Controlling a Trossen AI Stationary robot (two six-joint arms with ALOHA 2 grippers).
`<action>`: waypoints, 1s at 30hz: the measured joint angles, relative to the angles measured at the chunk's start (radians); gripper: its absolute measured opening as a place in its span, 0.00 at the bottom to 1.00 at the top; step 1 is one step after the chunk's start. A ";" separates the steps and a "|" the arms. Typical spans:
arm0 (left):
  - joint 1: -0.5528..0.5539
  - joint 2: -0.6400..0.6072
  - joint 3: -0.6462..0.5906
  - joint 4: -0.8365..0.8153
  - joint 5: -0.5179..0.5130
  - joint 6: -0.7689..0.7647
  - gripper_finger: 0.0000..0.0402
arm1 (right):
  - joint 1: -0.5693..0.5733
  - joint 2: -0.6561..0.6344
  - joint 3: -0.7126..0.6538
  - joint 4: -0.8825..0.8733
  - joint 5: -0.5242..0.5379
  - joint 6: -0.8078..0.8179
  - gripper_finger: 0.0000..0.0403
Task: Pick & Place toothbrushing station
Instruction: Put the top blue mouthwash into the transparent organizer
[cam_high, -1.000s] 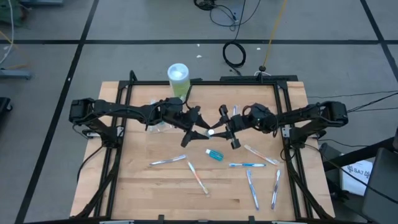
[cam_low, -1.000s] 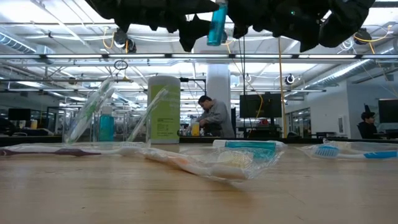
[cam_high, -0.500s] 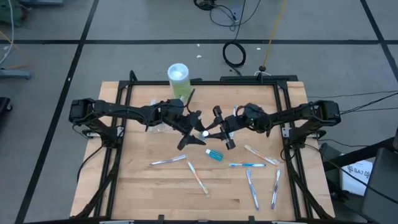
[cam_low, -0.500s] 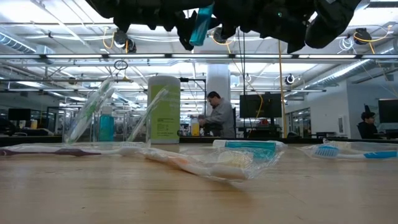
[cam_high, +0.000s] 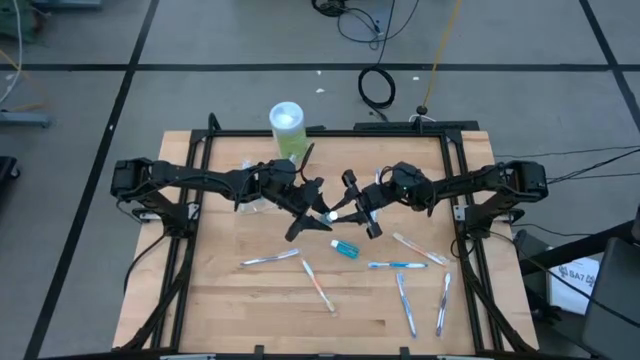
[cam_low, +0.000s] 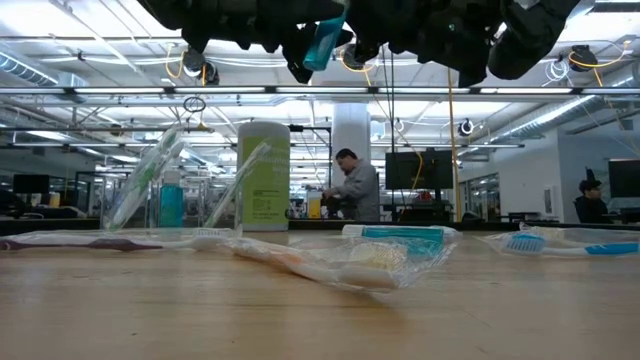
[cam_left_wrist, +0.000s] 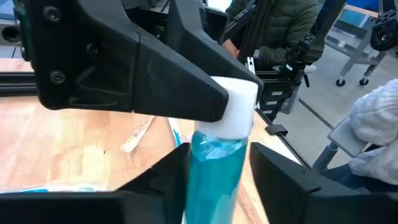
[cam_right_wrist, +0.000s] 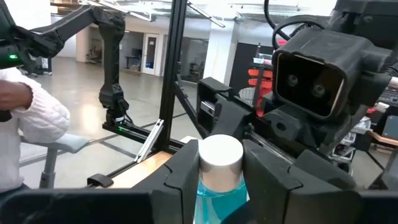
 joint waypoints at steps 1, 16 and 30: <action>0.000 0.000 0.000 0.000 0.000 0.000 0.38 | 0.000 0.000 0.000 0.000 -0.005 -0.001 0.25; 0.001 0.000 0.000 0.000 0.000 0.007 0.26 | 0.002 0.000 -0.001 -0.017 -0.002 -0.001 0.31; 0.033 -0.002 0.000 -0.018 -0.027 -0.026 0.28 | 0.000 -0.045 -0.004 -0.056 0.016 0.001 0.54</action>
